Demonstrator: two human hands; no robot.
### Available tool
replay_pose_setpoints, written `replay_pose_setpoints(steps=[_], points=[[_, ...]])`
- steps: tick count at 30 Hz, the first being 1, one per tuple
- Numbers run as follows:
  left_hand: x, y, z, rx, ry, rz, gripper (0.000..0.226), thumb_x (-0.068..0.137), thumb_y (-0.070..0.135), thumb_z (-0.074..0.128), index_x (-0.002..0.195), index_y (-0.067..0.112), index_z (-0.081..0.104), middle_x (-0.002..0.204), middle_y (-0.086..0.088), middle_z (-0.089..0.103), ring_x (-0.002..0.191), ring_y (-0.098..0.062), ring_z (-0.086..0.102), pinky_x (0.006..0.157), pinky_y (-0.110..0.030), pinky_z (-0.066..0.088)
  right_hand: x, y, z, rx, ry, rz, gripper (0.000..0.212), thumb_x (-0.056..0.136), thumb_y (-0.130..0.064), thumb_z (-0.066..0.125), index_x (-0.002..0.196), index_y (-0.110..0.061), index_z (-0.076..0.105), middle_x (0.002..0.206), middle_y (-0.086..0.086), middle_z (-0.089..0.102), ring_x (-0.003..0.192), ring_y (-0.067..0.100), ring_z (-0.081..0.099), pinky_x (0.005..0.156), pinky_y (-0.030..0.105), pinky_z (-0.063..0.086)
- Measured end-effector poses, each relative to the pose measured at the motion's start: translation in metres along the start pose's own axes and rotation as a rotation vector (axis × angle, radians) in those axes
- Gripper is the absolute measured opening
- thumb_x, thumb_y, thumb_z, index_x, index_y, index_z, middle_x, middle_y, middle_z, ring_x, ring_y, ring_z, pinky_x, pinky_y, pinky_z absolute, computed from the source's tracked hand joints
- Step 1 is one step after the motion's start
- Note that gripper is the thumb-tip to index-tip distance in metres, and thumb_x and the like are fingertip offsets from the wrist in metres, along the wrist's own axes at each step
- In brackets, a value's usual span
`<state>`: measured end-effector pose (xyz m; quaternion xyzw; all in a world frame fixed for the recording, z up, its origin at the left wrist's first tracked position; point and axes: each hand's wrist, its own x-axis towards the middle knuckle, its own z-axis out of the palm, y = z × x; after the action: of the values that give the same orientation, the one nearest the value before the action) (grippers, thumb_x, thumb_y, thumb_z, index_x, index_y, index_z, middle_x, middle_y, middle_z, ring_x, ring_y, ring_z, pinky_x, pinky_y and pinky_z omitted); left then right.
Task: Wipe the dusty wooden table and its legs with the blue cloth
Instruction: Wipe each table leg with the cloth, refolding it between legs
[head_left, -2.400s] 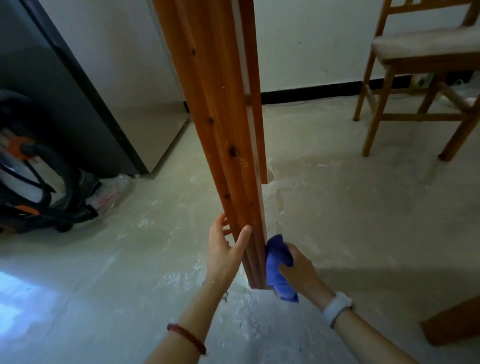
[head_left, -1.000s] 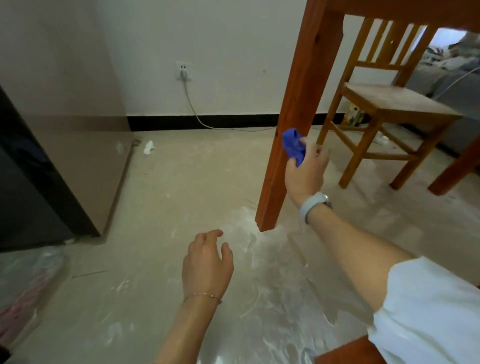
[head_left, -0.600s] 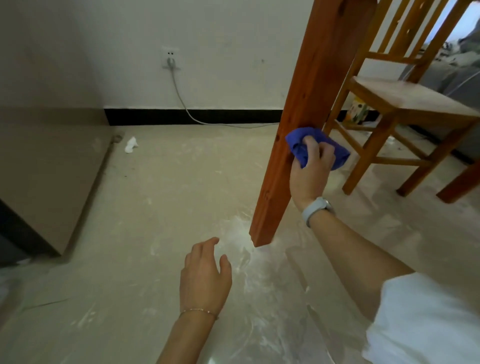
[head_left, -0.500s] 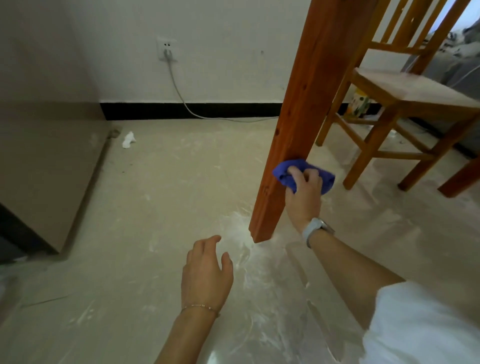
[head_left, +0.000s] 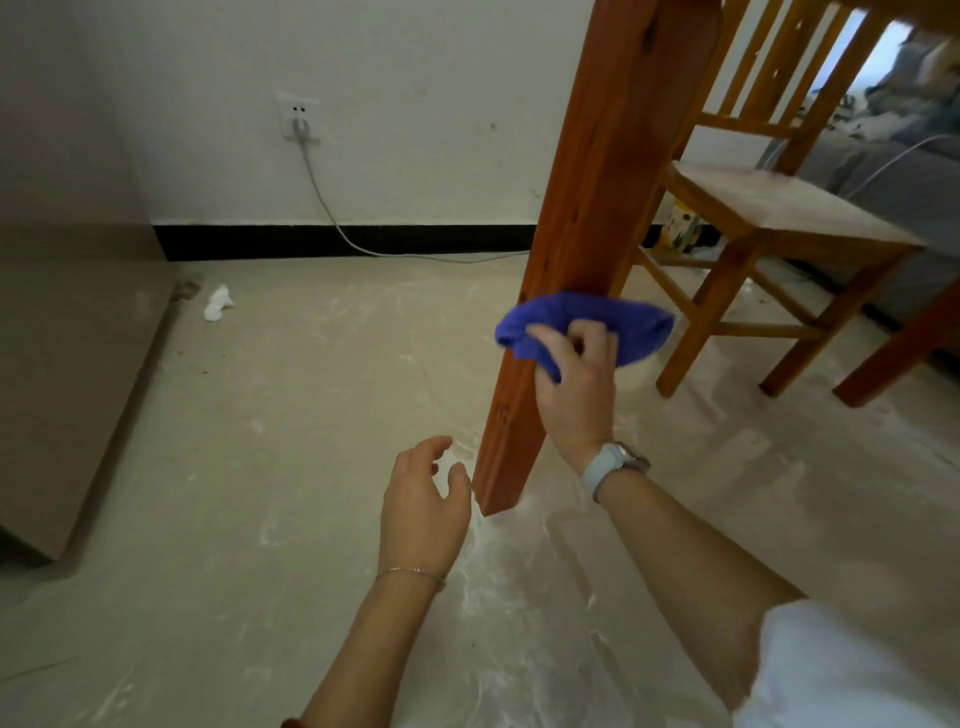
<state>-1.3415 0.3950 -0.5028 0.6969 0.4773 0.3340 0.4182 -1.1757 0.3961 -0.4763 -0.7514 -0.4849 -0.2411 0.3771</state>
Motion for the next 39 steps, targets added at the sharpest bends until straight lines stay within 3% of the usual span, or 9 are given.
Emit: replay_pose_setpoints(steps=[3,5,9,13,17,24,29,32,39], points=[[0.01,0.004,0.0,-0.138,-0.038,-0.094,0.029,0.09,0.014,0.051,0.119,0.014,0.053,0.12,-0.005,0.056,0.095,-0.012,0.052,0.08,-0.021,0.037,-0.05,0.023,0.015,0.148,-0.535,0.296,0.035,0.085,-0.003,0.054,0.119,-0.01,0.059,0.114,0.013,0.045,0.11,0.029,0.044,0.087,0.021,0.033],[0.015,0.002,0.0,-0.173,-0.084,-0.125,0.032,0.091,0.016,0.05,0.123,0.016,0.05,0.125,-0.005,0.053,0.1,-0.013,0.051,0.082,-0.022,0.037,-0.064,0.021,0.013,0.328,-0.604,0.514,0.034,0.087,-0.003,0.054,0.12,-0.009,0.057,0.11,0.007,0.046,0.108,0.026,0.05,0.084,0.013,0.032],[0.021,0.004,0.0,-0.29,-0.216,-0.162,0.047,0.091,0.024,0.05,0.136,0.023,0.036,0.137,0.006,0.038,0.123,-0.011,0.039,0.094,-0.023,0.035,-0.058,-0.005,-0.001,0.635,-0.563,0.603,0.029,0.085,-0.002,0.057,0.109,-0.019,0.058,0.11,0.005,0.058,0.1,0.014,0.057,0.091,0.026,0.047],[0.026,0.005,-0.007,-0.488,-0.229,-0.048,0.038,0.087,0.022,0.054,0.122,0.033,0.044,0.123,0.01,0.05,0.11,-0.004,0.05,0.079,-0.008,0.047,-0.046,-0.029,-0.018,0.887,-0.566,0.595,0.025,0.085,-0.004,0.059,0.102,-0.022,0.057,0.101,-0.004,0.064,0.092,0.002,0.062,0.077,0.016,0.05],[0.031,0.009,-0.008,-0.361,-0.098,0.031,0.023,0.086,0.02,0.058,0.095,0.038,0.047,0.106,0.003,0.057,0.098,-0.013,0.056,0.078,-0.019,0.048,-0.047,-0.037,-0.019,0.804,-0.428,0.587,0.023,0.087,-0.005,0.057,0.092,-0.027,0.06,0.098,0.0,0.066,0.091,0.005,0.061,0.077,0.014,0.049],[0.083,0.086,0.008,-0.242,0.265,0.185,0.034,0.087,0.024,0.057,0.119,0.024,0.046,0.119,0.005,0.05,0.099,-0.008,0.049,0.075,-0.01,0.038,-0.016,-0.033,-0.02,0.553,0.046,0.66,0.047,0.093,-0.005,0.041,0.134,-0.028,0.037,0.135,-0.01,0.036,0.119,0.001,0.037,0.087,0.008,0.032],[0.123,0.111,0.032,-0.095,0.059,0.306,0.041,0.088,0.005,0.048,0.125,0.021,0.052,0.124,-0.001,0.055,0.111,-0.021,0.05,0.097,-0.038,0.041,0.015,-0.025,-0.006,0.65,0.022,0.613,0.057,0.095,-0.005,0.038,0.144,-0.029,0.02,0.153,-0.01,0.016,0.134,0.0,0.02,0.097,0.006,0.023],[0.13,0.093,0.04,-0.042,-0.027,0.266,0.045,0.088,0.001,0.044,0.127,0.02,0.051,0.126,-0.002,0.053,0.114,-0.023,0.048,0.1,-0.042,0.039,0.013,-0.023,0.001,0.656,-0.041,0.571,0.061,0.096,-0.006,0.038,0.141,-0.038,0.012,0.151,-0.019,0.006,0.132,-0.004,0.011,0.108,0.021,0.02],[0.106,0.033,0.05,0.404,-0.256,0.208,0.047,0.087,0.006,0.042,0.127,0.03,0.047,0.128,0.002,0.05,0.112,-0.026,0.045,0.09,-0.038,0.037,0.011,-0.027,0.007,0.667,-0.043,0.565,0.07,0.092,-0.001,0.04,0.134,-0.048,0.008,0.149,-0.023,0.003,0.139,0.006,0.013,0.11,0.026,0.022]])
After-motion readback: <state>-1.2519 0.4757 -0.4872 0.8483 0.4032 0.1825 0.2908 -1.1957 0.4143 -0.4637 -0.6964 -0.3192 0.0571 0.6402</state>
